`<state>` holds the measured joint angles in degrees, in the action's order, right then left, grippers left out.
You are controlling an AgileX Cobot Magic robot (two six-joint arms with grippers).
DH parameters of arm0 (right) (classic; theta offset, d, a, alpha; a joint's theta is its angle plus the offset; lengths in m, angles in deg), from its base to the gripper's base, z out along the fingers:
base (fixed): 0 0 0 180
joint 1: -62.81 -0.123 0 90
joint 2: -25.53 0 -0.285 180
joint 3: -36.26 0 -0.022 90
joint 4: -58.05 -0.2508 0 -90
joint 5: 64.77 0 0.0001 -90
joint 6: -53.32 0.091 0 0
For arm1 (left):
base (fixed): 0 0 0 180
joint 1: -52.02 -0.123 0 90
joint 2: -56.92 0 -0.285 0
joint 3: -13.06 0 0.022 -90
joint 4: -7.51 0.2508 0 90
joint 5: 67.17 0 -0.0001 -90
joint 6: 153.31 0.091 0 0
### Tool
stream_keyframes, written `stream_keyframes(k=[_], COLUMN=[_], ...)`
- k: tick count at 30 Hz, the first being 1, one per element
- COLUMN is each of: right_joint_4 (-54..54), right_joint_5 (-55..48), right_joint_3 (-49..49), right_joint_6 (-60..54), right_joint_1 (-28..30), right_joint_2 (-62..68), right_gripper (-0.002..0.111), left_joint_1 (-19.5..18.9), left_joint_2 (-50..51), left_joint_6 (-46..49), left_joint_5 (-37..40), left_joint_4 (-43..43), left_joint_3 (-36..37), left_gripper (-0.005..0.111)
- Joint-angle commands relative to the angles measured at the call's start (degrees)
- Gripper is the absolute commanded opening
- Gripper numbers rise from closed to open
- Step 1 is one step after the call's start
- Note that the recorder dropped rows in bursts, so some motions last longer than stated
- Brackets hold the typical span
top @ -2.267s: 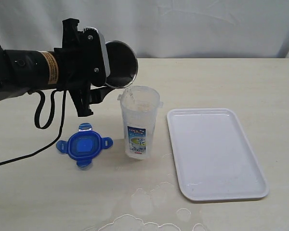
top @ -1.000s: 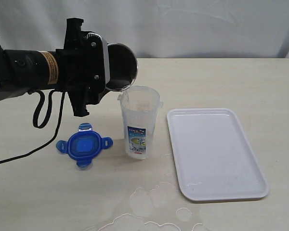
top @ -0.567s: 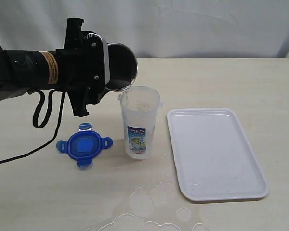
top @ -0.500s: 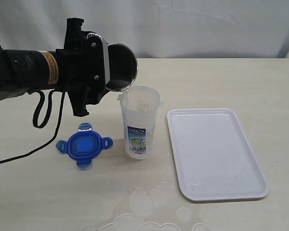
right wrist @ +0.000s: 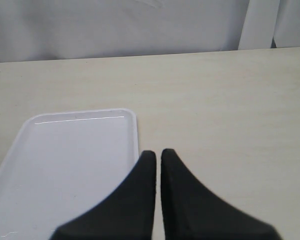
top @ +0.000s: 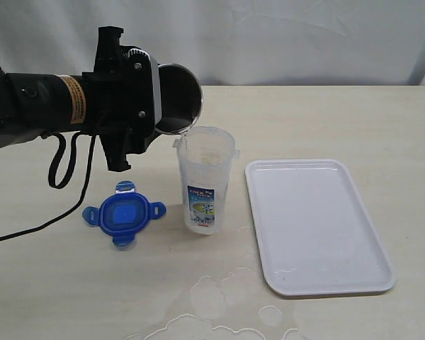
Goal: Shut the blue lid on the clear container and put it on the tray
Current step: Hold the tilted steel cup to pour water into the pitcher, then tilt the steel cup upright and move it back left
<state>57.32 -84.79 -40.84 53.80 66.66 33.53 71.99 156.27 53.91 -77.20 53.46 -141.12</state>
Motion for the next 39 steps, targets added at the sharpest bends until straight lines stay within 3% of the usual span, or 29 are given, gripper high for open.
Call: stream_keyframes(k=[1, 21, 26, 39], right_joint_4=[-0.2, -0.2, -0.2, -0.2], right_joint_5=[0.2, 0.2, 0.2, 0.2], right_joint_3=[-0.1, -0.1, -0.1, -0.1], right_joint_6=[-0.5, -0.5, -0.5, -0.5], right_joint_1=[0.0, 0.0, 0.0, 0.0], right_joint_2=[-0.2, -0.2, -0.2, -0.2], right_gripper=[0.004, 0.004, 0.004, 0.004], left_joint_1=[-0.2, -0.2, -0.2, -0.2], left_joint_2=[-0.6, -0.6, -0.6, -0.6], left_joint_6=[0.2, 1.4, 1.4, -23.6], left_joint_5=[-2.3, -2.6, -3.1, -4.4], left_joint_4=[-0.7, -1.0, -10.0, -12.6], left_joint_3=[-0.7, -0.7, -0.7, -0.7], left_gripper=[0.000, 0.000, 0.000, 0.000])
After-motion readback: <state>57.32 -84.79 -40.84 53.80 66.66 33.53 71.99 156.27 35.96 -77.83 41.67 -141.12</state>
